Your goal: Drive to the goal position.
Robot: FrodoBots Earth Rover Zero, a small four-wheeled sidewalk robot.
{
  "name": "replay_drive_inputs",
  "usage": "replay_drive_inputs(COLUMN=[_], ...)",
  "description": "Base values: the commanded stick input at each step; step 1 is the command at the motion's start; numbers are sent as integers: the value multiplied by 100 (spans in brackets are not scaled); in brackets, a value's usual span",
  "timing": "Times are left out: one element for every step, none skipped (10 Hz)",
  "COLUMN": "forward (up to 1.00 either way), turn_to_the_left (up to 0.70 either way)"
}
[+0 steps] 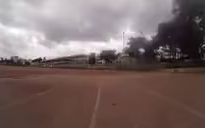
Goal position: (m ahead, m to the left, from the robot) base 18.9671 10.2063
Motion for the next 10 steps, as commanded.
replay_drive_inputs(forward=[70, 70, 70, 70, 70, 70, 70, 70, 70, 70], turn_to_the_left=[0, 0, 0, 0, 0, 0, 0, 0, 0, 0])
